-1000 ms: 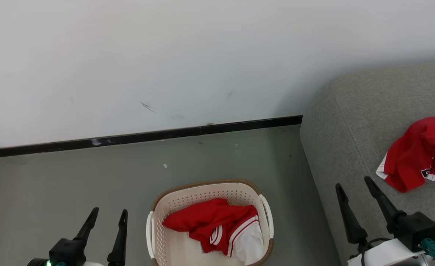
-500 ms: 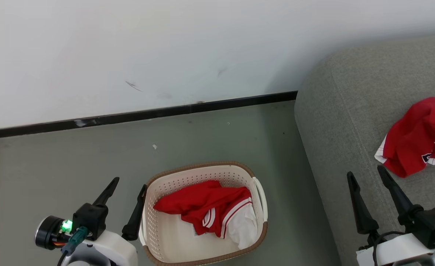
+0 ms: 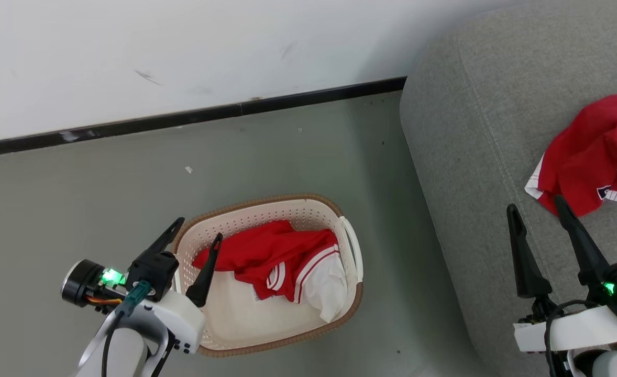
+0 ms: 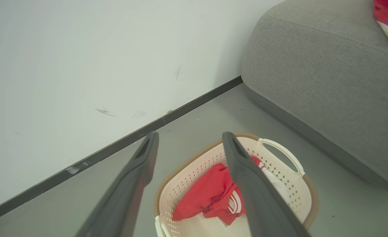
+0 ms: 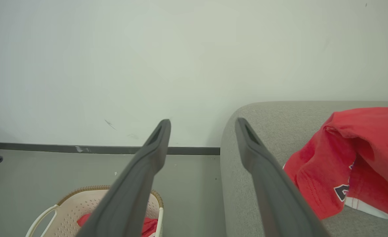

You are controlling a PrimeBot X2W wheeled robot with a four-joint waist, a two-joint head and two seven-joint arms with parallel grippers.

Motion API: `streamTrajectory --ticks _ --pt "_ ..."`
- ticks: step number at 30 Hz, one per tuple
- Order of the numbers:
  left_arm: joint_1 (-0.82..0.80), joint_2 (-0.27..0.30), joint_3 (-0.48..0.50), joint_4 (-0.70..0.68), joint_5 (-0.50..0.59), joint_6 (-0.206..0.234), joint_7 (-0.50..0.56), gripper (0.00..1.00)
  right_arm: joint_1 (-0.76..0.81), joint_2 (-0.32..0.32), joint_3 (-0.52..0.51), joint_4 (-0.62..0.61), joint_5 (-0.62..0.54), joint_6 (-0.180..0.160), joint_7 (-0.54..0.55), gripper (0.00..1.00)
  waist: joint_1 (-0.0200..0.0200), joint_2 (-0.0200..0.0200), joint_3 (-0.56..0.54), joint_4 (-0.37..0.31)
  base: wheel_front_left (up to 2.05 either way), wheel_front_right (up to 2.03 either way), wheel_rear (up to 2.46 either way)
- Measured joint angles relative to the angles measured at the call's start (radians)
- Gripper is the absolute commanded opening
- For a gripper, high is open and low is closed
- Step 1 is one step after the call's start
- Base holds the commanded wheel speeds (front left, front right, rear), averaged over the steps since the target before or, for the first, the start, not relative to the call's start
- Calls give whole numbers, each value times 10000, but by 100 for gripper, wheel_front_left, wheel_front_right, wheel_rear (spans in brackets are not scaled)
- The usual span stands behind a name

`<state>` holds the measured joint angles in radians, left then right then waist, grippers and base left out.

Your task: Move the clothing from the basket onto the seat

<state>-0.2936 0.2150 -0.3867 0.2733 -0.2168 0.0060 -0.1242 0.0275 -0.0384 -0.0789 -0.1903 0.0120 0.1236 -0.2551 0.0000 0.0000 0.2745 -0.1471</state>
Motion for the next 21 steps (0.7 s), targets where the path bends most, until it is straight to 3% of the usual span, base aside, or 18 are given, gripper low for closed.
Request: streamTrajectory --ticks 21 --pt "-2305 -92 -940 2015 1313 -276 263 100 -1987 -2 662 -414 667 0 0 100 0 0 2444 -1178 0 0 0"
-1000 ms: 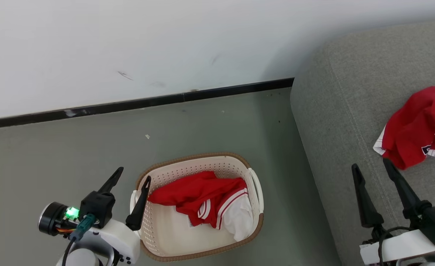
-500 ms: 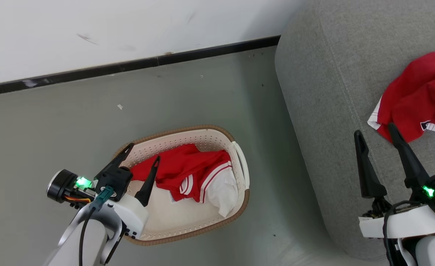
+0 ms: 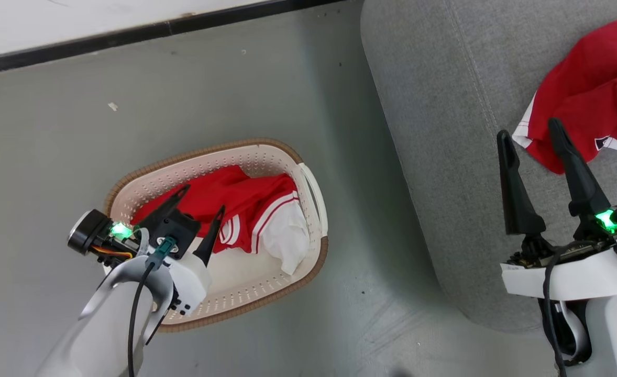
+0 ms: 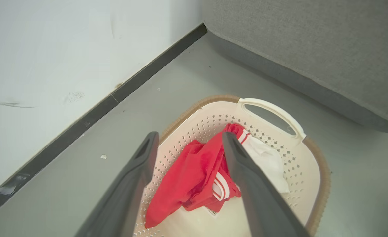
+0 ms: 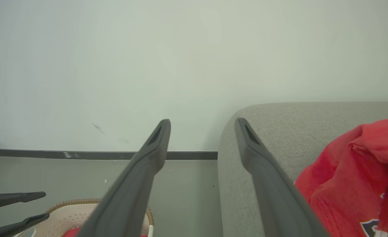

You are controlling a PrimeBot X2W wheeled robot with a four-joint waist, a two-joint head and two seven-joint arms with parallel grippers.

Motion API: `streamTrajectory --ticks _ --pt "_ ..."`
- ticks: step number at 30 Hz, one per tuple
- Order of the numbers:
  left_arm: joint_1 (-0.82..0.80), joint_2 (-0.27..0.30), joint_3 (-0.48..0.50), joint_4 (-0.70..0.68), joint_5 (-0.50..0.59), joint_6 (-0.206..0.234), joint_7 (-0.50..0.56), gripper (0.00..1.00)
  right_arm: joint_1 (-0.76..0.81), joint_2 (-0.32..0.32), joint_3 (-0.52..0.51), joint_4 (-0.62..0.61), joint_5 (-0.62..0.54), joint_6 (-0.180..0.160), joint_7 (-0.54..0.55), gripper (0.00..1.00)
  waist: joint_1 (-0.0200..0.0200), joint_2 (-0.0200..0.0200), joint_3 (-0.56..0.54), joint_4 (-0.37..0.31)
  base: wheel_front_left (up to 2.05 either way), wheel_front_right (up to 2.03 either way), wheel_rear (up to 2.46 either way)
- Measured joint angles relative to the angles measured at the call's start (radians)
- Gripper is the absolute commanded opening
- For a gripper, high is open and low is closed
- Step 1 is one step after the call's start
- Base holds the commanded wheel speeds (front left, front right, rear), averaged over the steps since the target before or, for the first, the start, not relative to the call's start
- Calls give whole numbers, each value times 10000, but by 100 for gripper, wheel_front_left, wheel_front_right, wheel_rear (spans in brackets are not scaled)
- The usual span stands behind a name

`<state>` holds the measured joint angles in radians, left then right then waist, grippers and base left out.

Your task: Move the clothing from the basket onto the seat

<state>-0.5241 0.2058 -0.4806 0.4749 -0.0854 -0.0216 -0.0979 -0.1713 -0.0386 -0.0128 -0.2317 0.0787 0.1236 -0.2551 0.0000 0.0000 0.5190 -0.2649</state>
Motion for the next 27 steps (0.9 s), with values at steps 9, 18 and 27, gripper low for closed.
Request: streamTrajectory --ticks 9,18,27 --pt "-881 98 -276 905 439 -90 13 100 -650 -2 217 -88 213 0 0 100 0 0 885 -484 0 0 0" --pt "-1443 253 -309 1791 807 -88 104 100 -1193 -2 320 -102 545 0 0 100 0 0 1676 -957 0 0 0" --pt "-1931 539 -268 2395 959 -58 104 100 -1662 -2 395 -86 859 0 0 100 0 0 2374 -1403 0 0 0"
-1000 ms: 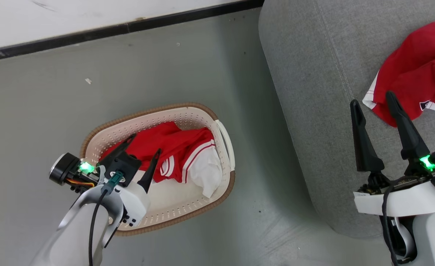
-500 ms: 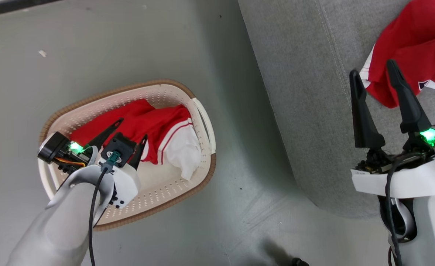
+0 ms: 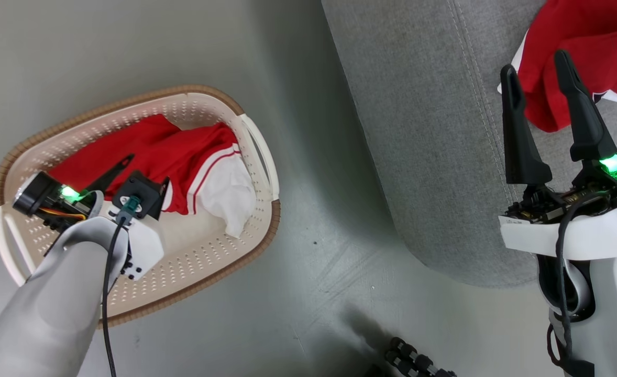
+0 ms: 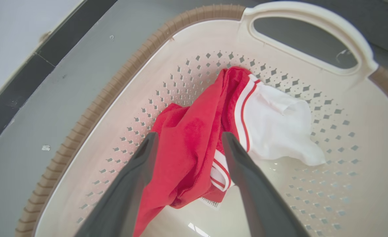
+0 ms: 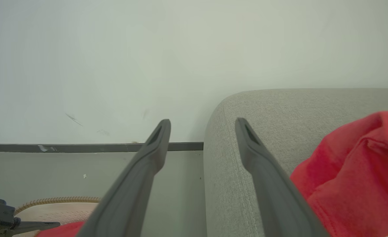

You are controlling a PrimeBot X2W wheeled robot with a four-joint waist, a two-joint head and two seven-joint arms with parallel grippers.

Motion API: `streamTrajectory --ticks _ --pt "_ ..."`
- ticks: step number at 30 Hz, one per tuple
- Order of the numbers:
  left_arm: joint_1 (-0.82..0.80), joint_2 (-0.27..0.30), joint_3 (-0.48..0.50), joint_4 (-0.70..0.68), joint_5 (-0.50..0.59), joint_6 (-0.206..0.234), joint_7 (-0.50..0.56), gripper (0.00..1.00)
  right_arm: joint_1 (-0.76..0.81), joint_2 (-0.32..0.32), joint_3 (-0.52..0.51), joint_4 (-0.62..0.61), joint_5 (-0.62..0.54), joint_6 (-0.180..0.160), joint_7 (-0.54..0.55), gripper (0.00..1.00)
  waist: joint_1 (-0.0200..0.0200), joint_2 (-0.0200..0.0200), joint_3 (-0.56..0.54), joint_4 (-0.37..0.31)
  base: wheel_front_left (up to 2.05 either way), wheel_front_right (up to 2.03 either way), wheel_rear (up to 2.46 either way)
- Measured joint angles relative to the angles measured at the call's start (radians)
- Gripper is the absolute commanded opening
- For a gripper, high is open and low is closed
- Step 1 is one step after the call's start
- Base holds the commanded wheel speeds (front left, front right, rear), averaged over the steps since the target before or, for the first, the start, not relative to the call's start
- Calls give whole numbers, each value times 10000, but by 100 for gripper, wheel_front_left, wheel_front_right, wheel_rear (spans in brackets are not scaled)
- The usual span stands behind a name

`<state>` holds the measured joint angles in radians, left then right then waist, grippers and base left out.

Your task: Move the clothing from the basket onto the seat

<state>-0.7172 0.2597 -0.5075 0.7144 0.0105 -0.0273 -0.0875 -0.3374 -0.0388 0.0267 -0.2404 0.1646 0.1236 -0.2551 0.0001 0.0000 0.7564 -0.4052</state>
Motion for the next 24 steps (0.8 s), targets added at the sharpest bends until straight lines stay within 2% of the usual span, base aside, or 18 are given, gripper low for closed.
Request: streamTrajectory --ticks 15,24 --pt "-779 468 267 955 451 832 263 100 -578 2 65 13 397 0 -2 100 0 1 962 -560 0 0 0" --pt "-1114 556 244 1258 623 1081 349 100 -965 2 198 81 662 0 -2 100 0 0 1353 -734 0 0 0"
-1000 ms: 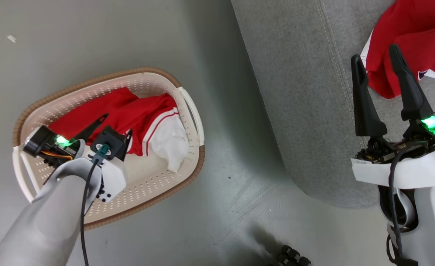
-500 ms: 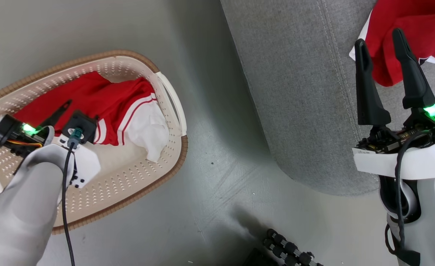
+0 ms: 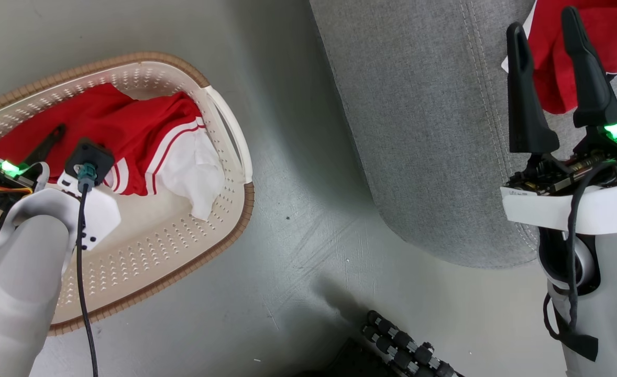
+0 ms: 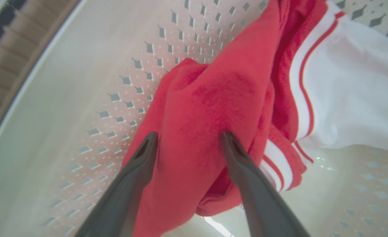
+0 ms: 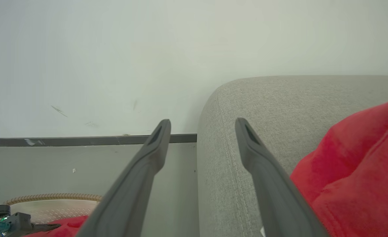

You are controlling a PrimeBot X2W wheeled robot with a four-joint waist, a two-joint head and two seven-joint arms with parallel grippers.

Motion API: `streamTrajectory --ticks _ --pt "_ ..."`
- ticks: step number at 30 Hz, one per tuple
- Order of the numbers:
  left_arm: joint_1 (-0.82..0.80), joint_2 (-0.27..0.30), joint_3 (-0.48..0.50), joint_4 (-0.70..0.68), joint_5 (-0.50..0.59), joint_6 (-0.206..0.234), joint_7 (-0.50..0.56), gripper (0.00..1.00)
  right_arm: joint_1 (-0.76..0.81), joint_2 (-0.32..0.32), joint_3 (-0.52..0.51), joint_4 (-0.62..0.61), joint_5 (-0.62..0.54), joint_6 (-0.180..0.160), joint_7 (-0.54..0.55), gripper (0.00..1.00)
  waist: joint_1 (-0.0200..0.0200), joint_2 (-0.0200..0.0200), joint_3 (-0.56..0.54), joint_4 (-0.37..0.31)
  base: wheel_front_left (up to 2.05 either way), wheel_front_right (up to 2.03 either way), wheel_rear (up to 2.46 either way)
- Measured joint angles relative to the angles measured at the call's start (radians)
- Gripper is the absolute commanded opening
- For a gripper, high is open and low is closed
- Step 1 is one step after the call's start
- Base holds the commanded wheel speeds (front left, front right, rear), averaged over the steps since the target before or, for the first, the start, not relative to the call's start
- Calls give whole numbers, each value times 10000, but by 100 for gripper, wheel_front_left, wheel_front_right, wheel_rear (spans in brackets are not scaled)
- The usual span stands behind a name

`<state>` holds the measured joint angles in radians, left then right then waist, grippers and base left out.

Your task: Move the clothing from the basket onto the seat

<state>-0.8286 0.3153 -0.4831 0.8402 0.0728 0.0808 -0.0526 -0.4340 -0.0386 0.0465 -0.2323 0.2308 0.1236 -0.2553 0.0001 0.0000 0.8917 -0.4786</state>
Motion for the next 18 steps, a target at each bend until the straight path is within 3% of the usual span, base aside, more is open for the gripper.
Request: streamTrajectory --ticks 2,3,5,7,18 --pt "-96 0 0 46 0 63 -2 100 -64 0 4 4 56 0 0 100 0 0 61 -33 0 0 0" --pt "-133 0 -4 79 0 63 -2 91 -63 0 4 21 67 0 0 100 0 0 88 -49 0 0 0" --pt "-215 6 -6 163 2 81 -2 41 -64 0 12 61 69 0 0 100 0 0 134 -83 0 0 0" --pt "-250 2 -19 188 4 92 -15 0 -81 0 19 113 77 0 0 100 0 0 164 -121 0 0 0" --pt "-251 -174 -121 113 6 90 -385 0 -404 2 8 263 255 0 0 100 0 0 89 -159 0 0 0"
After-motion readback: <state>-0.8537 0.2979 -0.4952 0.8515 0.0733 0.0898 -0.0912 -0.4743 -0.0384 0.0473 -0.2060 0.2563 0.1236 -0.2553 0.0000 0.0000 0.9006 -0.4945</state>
